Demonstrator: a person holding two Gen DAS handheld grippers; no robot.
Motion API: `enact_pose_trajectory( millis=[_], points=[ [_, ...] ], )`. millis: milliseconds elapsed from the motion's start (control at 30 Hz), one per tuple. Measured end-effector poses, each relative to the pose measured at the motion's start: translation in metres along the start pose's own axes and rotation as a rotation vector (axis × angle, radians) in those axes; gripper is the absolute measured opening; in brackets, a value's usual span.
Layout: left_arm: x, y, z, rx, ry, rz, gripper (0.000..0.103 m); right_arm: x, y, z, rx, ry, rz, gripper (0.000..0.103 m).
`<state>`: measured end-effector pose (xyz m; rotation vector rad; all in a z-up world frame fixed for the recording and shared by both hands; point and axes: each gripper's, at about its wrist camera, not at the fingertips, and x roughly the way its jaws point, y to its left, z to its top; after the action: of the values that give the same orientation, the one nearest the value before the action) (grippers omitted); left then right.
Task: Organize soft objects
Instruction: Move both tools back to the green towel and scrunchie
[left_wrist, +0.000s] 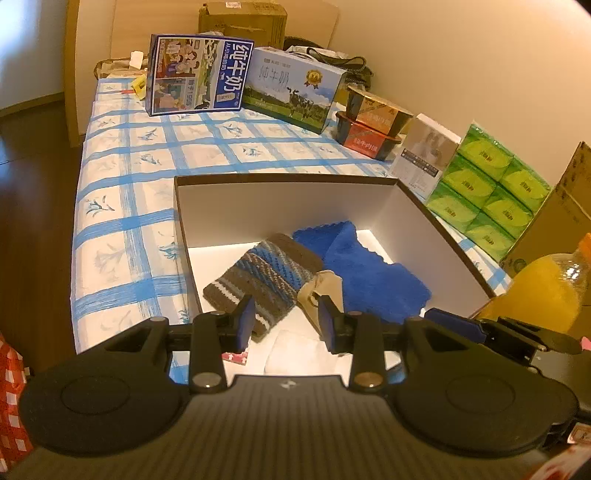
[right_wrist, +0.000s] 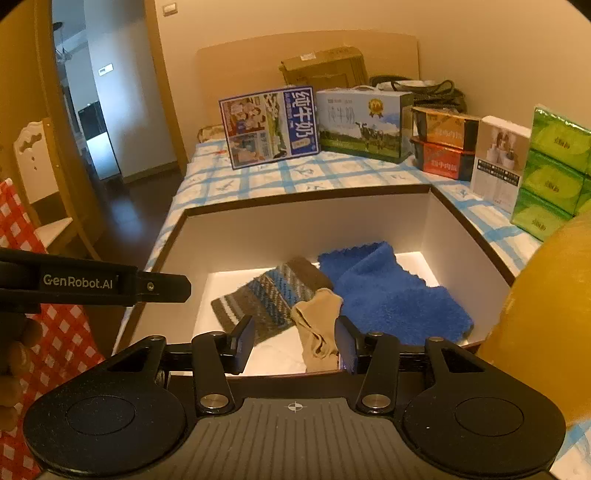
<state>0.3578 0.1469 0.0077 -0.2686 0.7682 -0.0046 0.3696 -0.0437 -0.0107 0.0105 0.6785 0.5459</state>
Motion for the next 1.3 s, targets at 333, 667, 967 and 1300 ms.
enact_pose_trajectory(
  millis=[333, 667, 967, 1300],
  points=[
    [-0.043, -0.003, -0.017, -0.013, -0.018, 0.011, 0.038, -0.046, 0.007, -0.013, 0.026, -0.026, 0.018, 0.049],
    [-0.095, -0.013, -0.052, -0.014, -0.019, 0.023, 0.042, -0.108, 0.003, -0.039, 0.099, -0.042, 0.013, 0.05],
    [-0.132, -0.026, -0.078, 0.008, -0.002, -0.024, 0.043, -0.164, 0.005, -0.06, 0.133, -0.07, -0.027, 0.052],
    [-0.16, -0.021, -0.108, 0.019, 0.024, -0.049, 0.044, -0.2, 0.022, -0.092, 0.136, -0.049, -0.078, 0.053]
  ],
)
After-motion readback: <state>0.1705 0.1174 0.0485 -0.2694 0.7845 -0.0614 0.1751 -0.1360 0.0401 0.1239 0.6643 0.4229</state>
